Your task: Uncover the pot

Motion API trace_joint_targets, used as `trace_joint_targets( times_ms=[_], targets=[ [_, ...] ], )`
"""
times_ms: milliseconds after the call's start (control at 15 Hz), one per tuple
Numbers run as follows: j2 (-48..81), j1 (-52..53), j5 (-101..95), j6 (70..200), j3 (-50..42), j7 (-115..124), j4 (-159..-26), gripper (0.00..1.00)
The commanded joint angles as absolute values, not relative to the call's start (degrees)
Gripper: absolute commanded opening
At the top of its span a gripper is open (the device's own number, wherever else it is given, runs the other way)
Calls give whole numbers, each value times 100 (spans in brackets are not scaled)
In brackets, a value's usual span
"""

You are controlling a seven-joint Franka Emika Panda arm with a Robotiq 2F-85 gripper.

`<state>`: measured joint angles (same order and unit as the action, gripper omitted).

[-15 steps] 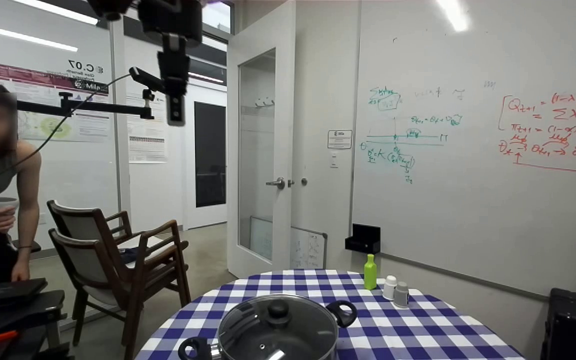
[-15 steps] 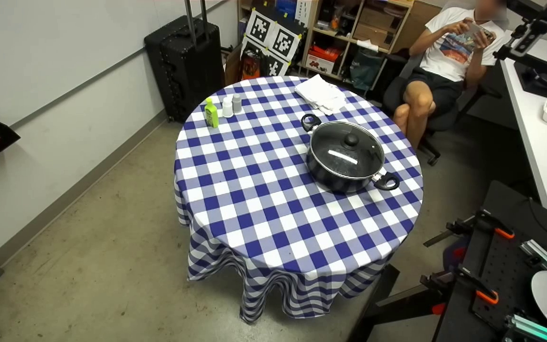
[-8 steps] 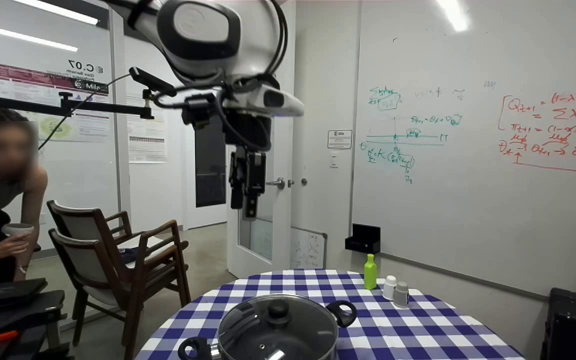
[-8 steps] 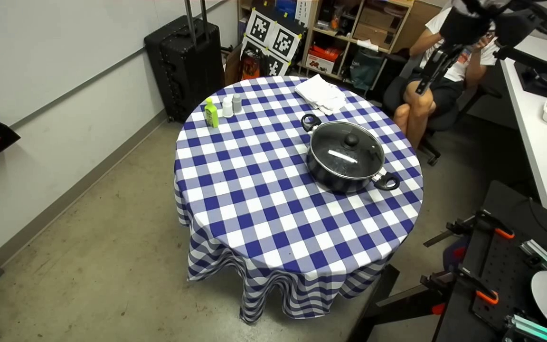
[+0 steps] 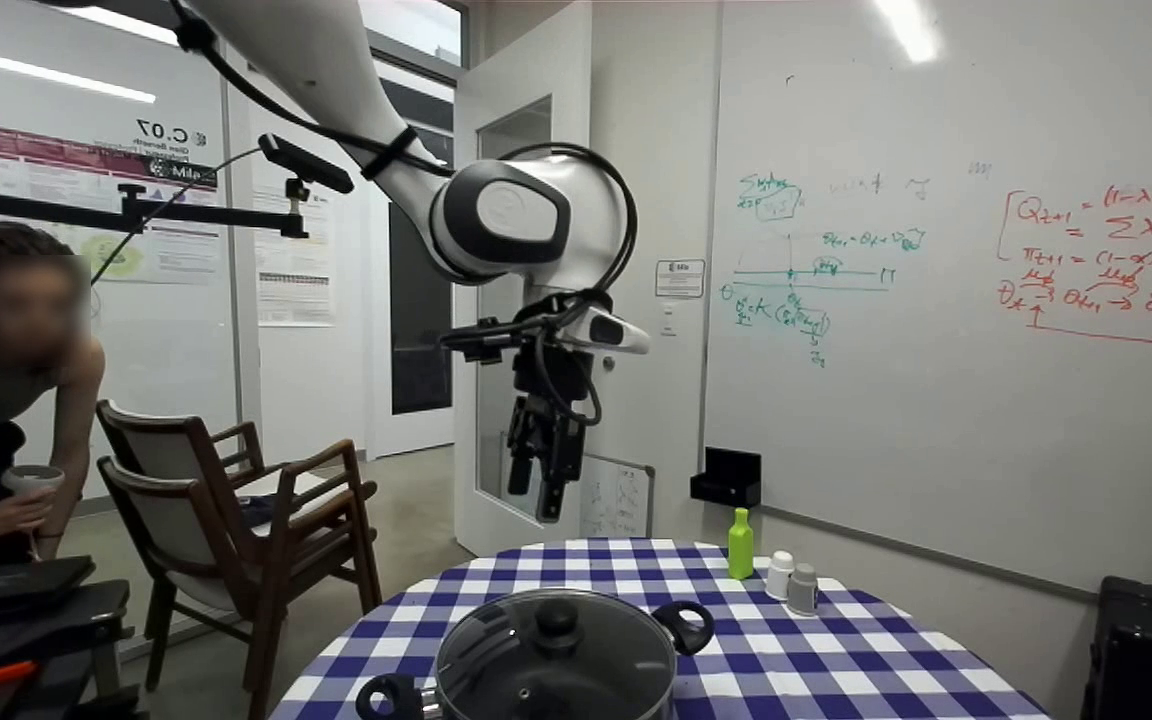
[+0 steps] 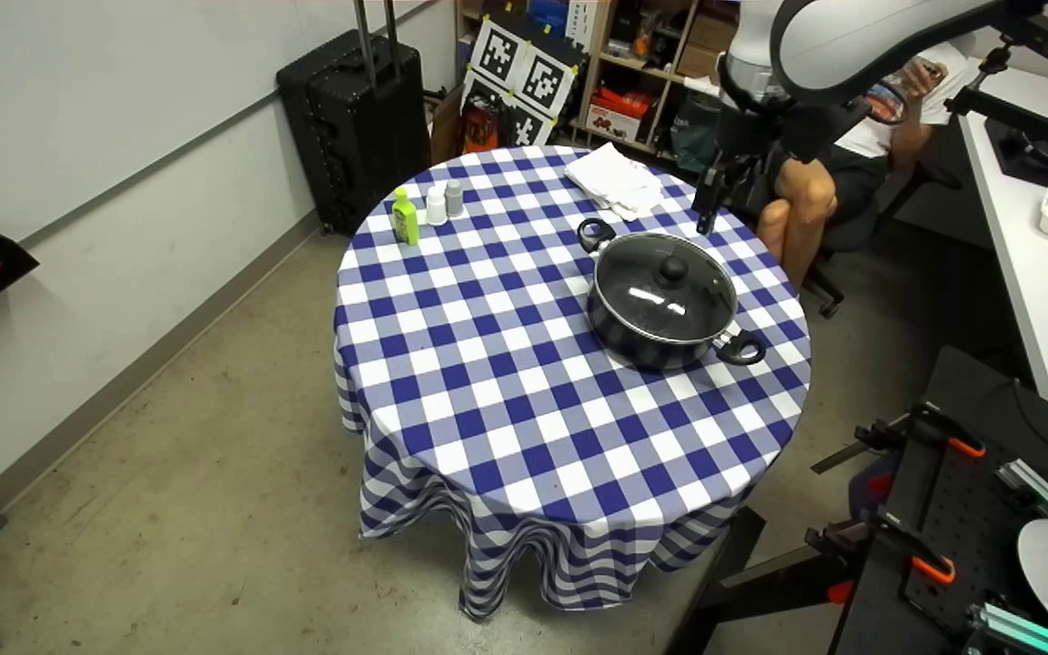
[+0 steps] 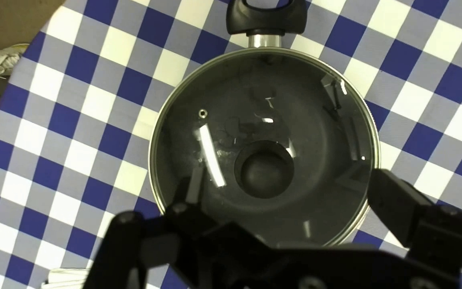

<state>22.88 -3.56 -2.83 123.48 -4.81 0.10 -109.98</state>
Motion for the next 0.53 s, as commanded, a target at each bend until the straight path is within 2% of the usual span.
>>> trace_joint_targets(
  times_ms=[0,467],
  targets=[
    [2932,-353,-202,12264,-400,149,-10360,100],
    [3728,-444,-48,12189,-346,170,-9907,100]
  ],
)
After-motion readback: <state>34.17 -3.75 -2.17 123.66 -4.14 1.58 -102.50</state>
